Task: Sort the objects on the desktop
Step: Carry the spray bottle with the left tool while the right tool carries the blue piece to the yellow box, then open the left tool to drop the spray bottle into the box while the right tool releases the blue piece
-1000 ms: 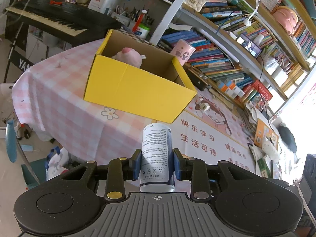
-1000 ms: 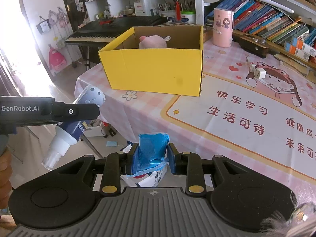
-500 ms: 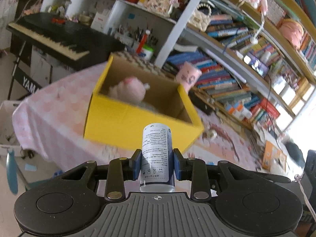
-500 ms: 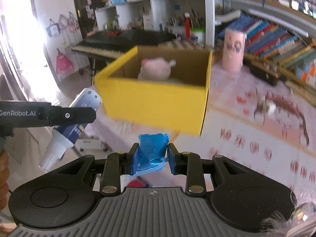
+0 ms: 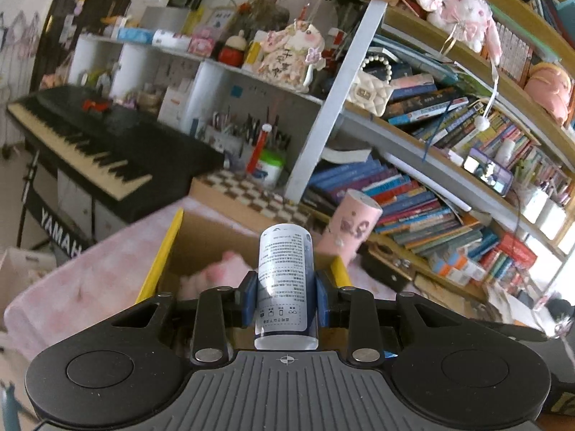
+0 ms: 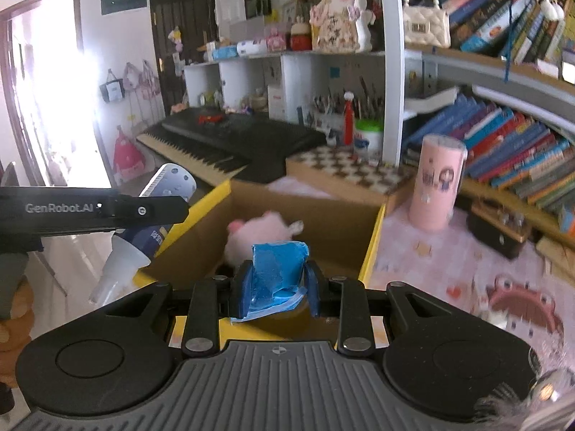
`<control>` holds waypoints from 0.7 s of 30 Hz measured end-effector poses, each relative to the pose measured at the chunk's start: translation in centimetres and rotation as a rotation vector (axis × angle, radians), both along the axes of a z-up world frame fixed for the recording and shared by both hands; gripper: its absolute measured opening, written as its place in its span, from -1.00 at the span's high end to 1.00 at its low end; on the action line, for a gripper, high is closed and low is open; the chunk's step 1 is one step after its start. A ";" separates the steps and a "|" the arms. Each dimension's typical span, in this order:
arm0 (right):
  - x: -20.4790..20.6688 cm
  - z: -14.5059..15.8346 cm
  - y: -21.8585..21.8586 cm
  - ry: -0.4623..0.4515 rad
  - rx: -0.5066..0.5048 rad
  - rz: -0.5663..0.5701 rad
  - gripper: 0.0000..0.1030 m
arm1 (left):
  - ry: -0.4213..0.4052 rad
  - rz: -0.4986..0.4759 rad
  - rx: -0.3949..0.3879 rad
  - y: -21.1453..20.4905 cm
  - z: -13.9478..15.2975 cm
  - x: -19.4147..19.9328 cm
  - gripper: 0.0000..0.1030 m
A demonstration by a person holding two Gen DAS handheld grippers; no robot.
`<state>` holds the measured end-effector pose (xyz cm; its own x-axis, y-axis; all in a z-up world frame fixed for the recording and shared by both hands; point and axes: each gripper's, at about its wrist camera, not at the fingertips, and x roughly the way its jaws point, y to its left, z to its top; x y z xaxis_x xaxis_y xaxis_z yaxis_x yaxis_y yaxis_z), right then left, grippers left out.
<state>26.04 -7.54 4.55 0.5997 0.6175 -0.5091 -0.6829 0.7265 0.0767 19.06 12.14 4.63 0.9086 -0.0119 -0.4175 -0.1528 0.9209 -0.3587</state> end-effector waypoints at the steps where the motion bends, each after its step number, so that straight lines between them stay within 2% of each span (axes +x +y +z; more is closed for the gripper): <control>1: 0.8 0.0 0.1 -0.008 -0.005 -0.001 0.46 | 0.002 0.001 0.017 0.0 0.0 0.7 0.40; 5: 3.5 -0.6 0.8 -0.029 -0.038 0.005 0.46 | 0.024 0.004 0.128 -0.5 -0.5 3.5 0.40; 8: 5.1 -1.2 1.5 -0.054 -0.074 0.024 0.46 | 0.052 -0.018 0.247 -0.9 -1.1 5.0 0.40; 13: 7.5 -2.6 3.0 -0.070 -0.144 0.084 0.46 | 0.194 -0.090 0.415 -2.0 -3.7 6.9 0.40; 17: 9.5 -3.6 4.2 -0.057 -0.188 0.116 0.46 | 0.259 -0.137 0.439 -2.7 -5.1 7.2 0.40; 21: 11.0 -4.5 5.6 -0.041 -0.233 0.161 0.46 | 0.285 -0.187 0.408 -3.3 -5.3 7.9 0.40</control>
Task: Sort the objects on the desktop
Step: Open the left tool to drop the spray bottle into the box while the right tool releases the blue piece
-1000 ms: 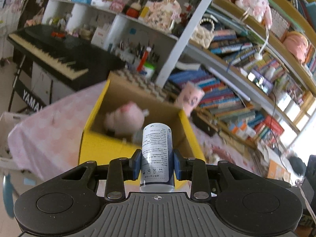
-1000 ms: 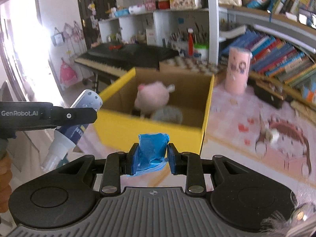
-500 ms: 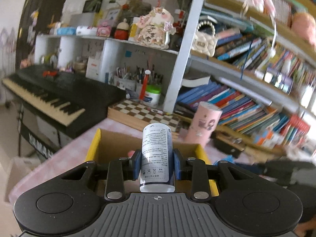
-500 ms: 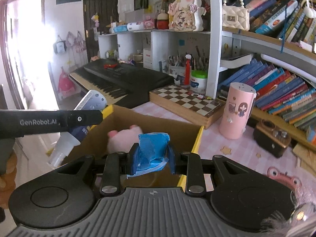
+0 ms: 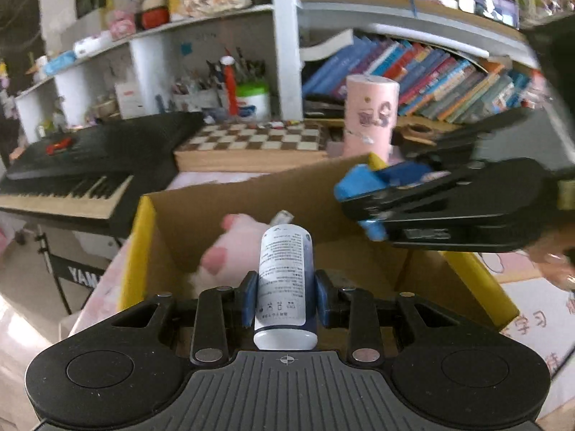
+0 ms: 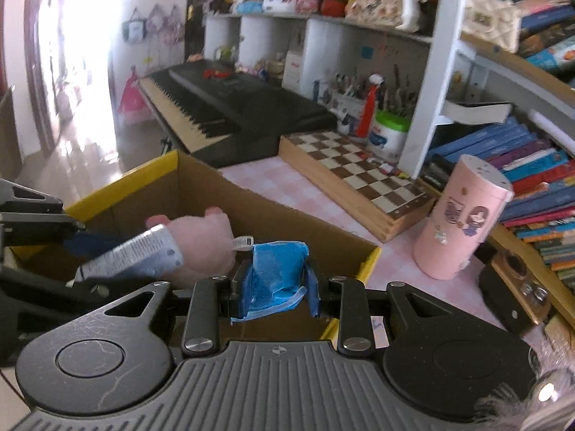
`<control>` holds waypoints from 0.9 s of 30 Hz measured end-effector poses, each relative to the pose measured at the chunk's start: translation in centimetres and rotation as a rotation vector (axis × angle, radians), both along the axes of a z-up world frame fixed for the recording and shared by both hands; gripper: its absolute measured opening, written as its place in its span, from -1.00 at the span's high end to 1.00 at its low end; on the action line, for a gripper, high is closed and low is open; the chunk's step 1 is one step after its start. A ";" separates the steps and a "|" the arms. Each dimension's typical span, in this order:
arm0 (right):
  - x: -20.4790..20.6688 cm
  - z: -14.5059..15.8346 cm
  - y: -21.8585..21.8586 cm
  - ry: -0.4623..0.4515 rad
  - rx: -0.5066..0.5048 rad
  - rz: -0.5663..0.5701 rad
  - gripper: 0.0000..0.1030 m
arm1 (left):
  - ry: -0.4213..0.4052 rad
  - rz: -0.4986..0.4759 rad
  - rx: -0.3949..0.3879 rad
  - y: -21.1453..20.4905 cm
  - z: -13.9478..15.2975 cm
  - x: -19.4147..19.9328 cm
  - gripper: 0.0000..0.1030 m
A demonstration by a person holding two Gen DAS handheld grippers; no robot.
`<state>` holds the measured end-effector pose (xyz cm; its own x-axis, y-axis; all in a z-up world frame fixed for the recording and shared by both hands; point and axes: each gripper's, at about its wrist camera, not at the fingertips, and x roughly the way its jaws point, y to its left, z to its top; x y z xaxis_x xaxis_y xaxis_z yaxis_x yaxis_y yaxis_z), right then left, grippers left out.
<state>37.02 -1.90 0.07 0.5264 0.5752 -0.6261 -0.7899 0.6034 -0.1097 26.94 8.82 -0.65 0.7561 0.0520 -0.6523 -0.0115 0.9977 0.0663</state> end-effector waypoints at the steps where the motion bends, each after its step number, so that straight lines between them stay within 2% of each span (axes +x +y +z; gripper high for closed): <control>1: 0.3 -0.3 0.4 0.001 -0.018 0.012 0.46 | 0.017 -0.015 0.005 -0.3 -0.3 0.3 0.40; 9: 1.8 -2.8 2.9 0.017 -0.199 0.111 0.46 | 0.117 -0.038 0.010 -1.9 -2.5 2.0 0.40; 15: 1.6 -3.6 3.5 -0.029 -0.277 0.142 0.46 | 0.124 -0.039 -0.007 -2.5 -3.0 2.3 0.38; 18: 1.8 -3.6 3.5 -0.030 -0.278 0.136 0.45 | 0.099 -0.026 -0.001 -2.6 -2.7 2.2 0.25; 20: 1.8 -3.6 3.3 -0.025 -0.267 0.122 0.35 | 0.069 0.004 0.013 -2.6 -2.2 1.7 -0.18; 22: 1.6 -3.2 2.9 -0.033 -0.244 0.115 0.24 | 0.037 0.028 0.013 -2.5 -1.7 1.1 -0.35; 25: 1.3 -2.1 2.2 -0.056 -0.186 0.077 -0.07 | 0.002 0.056 -0.004 -2.2 -0.7 -0.1 -0.45; 27: 0.8 -1.2 1.4 -0.067 -0.139 0.051 -0.11 | -0.031 0.077 -0.018 -2.0 0.0 -1.1 -0.52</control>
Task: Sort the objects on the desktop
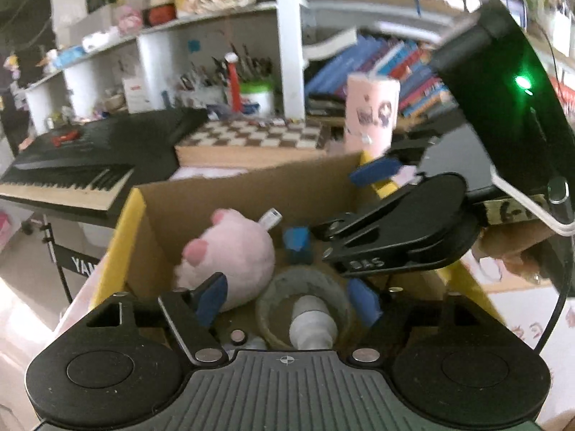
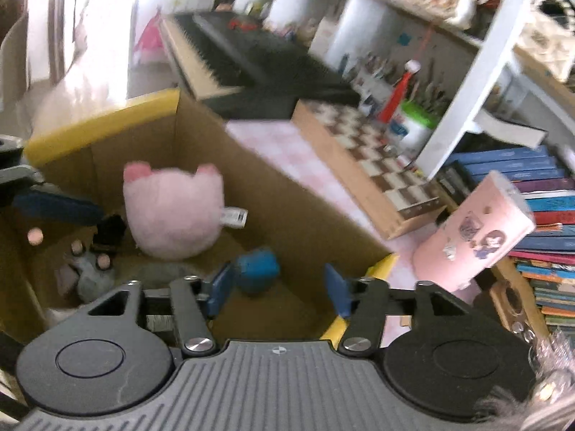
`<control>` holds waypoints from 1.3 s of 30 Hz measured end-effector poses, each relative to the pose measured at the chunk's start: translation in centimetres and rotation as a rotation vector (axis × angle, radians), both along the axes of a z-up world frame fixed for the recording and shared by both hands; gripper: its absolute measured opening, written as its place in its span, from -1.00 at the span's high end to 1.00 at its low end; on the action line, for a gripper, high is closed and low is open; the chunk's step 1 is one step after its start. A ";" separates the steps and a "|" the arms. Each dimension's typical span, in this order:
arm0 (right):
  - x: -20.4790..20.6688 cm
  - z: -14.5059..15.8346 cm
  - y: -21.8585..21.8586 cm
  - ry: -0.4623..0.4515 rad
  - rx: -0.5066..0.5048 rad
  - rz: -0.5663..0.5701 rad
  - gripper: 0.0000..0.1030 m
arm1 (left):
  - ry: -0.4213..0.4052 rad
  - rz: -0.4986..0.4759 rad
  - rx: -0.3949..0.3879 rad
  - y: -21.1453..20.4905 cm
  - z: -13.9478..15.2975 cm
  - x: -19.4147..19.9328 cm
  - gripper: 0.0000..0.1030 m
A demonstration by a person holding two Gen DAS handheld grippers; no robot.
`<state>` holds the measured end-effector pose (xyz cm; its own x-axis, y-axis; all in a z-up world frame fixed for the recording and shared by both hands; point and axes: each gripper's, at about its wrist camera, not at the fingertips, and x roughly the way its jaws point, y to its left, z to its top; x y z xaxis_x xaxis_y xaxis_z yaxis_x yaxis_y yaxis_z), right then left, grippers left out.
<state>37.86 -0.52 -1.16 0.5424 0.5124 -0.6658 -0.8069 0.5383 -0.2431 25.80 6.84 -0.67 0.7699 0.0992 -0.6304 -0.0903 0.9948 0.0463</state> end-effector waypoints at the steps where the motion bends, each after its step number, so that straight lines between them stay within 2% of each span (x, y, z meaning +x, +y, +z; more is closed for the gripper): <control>1: -0.2 0.4 -0.4 -0.004 0.027 -0.016 -0.14 | -0.015 0.016 -0.008 0.1 0.4 -0.5 -0.57; 5: -1.7 2.1 -2.6 -0.026 0.127 -0.087 -0.22 | -0.082 0.065 -0.036 0.7 1.9 -2.1 -0.71; 11: -4.7 3.7 -5.4 -0.049 0.219 -0.189 -0.26 | -0.197 0.174 -0.075 1.5 3.4 -5.5 -0.86; 18: -9.2 3.8 -8.0 -0.039 0.298 -0.316 -0.36 | -0.254 0.228 -0.085 1.3 3.5 -9.0 -0.95; 30: -18.0 1.2 -10.2 -0.003 0.268 -0.444 -0.38 | -0.224 0.145 -0.107 0.4 2.3 -13.9 -1.00; 39: -24.2 0.0 -10.7 0.020 0.231 -0.474 -0.43 | -0.155 0.098 -0.132 -0.1 1.0 -18.4 -1.00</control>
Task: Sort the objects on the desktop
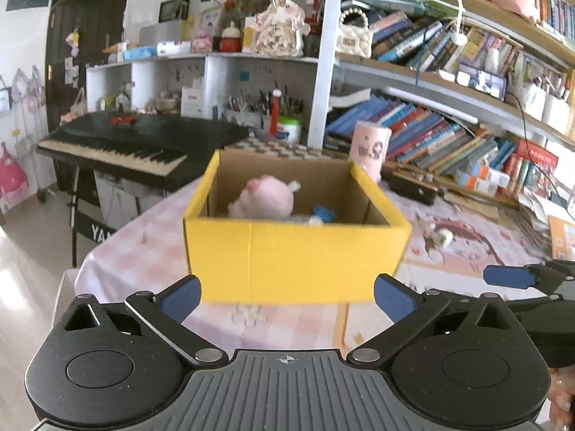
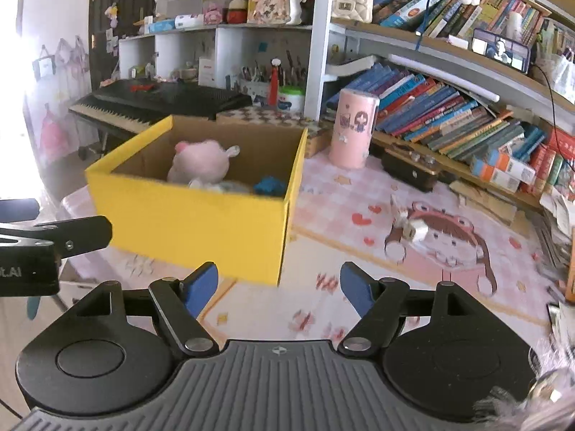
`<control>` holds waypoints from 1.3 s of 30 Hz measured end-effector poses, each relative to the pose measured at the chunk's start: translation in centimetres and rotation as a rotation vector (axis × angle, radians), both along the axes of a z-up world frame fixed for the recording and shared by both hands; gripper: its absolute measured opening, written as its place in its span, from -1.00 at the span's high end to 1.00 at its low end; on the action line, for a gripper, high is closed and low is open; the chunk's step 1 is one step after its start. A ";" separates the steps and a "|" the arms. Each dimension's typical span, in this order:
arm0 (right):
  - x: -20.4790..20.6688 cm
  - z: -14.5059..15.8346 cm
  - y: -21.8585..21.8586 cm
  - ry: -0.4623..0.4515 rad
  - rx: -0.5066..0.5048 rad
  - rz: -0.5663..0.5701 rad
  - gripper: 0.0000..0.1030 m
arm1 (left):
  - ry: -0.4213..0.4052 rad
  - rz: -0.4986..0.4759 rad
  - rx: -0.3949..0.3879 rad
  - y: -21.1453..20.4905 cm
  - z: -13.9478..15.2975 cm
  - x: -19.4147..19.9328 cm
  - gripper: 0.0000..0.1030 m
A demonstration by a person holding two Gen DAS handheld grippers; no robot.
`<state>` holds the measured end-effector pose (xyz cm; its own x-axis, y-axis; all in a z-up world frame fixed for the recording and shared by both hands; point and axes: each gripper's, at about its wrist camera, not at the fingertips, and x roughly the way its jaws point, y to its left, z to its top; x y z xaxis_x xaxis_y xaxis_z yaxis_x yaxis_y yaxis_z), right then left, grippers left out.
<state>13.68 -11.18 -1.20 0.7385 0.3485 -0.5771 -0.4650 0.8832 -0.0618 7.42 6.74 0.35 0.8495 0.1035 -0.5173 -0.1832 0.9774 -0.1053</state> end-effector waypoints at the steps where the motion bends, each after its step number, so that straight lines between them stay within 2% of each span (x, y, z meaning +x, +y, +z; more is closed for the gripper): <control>1: -0.6 -0.1 0.0 0.006 -0.002 0.000 -0.43 | 0.009 -0.001 0.000 0.0 -0.1 -0.4 -1.00; 12: -6.0 -1.3 -0.7 0.041 -0.007 -0.021 -0.57 | 0.091 -0.022 0.029 -0.7 -1.1 -3.8 -1.00; 18: -7.3 -1.4 -1.7 0.053 -0.005 -0.064 -0.62 | 0.095 -0.080 0.039 -1.6 -1.1 -4.4 -1.00; 28: -7.1 -1.6 -3.7 0.079 0.006 -0.163 -0.70 | 0.106 -0.151 0.064 -3.1 -1.1 -3.5 -1.00; 33: -6.4 -1.6 -4.6 0.083 0.028 -0.200 -0.70 | 0.138 -0.180 0.094 -3.7 -1.2 -2.5 -1.00; 39: -5.2 -1.4 -5.8 0.077 0.036 -0.230 -0.71 | 0.122 -0.214 0.099 -4.8 -0.9 -1.0 -1.00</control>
